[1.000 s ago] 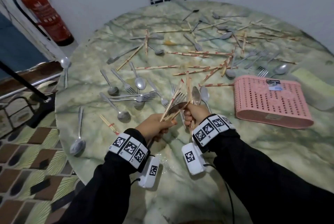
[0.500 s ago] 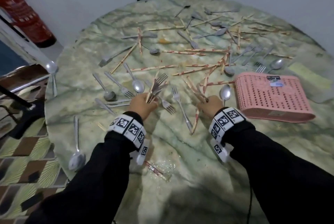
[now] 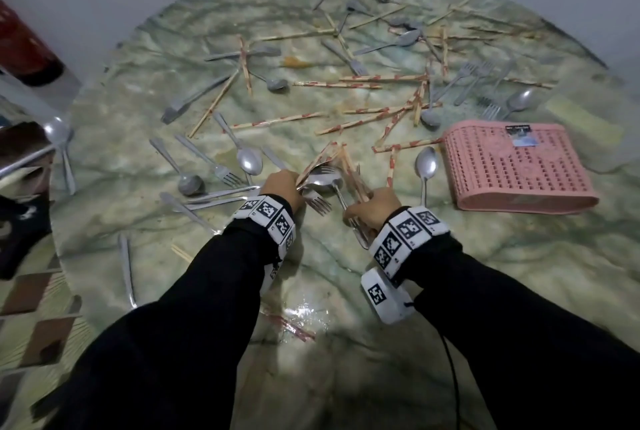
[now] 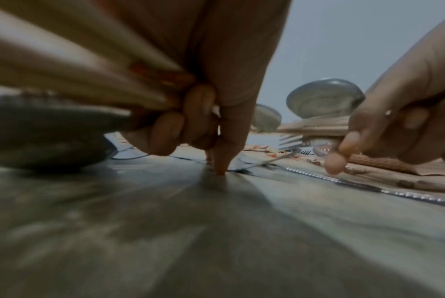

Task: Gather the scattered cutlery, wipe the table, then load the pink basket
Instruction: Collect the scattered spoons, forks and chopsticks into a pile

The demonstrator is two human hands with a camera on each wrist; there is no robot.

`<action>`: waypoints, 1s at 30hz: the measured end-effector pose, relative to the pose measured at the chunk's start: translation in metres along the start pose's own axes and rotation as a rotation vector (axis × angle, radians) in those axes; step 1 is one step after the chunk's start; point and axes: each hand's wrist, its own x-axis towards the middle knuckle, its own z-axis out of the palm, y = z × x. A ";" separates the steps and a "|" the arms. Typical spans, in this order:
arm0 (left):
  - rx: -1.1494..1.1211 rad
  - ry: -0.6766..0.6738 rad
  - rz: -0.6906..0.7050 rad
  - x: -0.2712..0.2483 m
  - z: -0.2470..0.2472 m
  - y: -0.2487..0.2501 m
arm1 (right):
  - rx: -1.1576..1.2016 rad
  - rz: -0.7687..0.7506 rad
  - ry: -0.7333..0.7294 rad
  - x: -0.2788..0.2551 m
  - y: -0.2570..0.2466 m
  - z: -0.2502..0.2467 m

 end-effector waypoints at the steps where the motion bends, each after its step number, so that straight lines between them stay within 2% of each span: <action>1: 0.012 -0.007 0.012 0.002 0.000 0.000 | -0.004 0.007 0.010 -0.001 -0.001 0.005; 5: 0.058 0.008 0.020 0.007 -0.003 -0.001 | -0.128 -0.016 0.113 0.000 -0.005 0.017; 10: 0.133 0.001 0.041 0.011 -0.003 -0.002 | -0.226 -0.017 0.135 0.000 -0.010 0.017; 16: 0.156 -0.057 0.043 0.012 -0.007 -0.002 | -0.258 -0.030 0.074 -0.001 -0.009 0.016; 24: 0.079 0.022 0.016 -0.003 -0.005 0.002 | -0.294 -0.072 -0.002 -0.008 0.003 0.011; 30: 0.037 0.058 0.053 -0.018 -0.011 0.005 | -0.357 -0.198 -0.062 -0.015 0.007 -0.003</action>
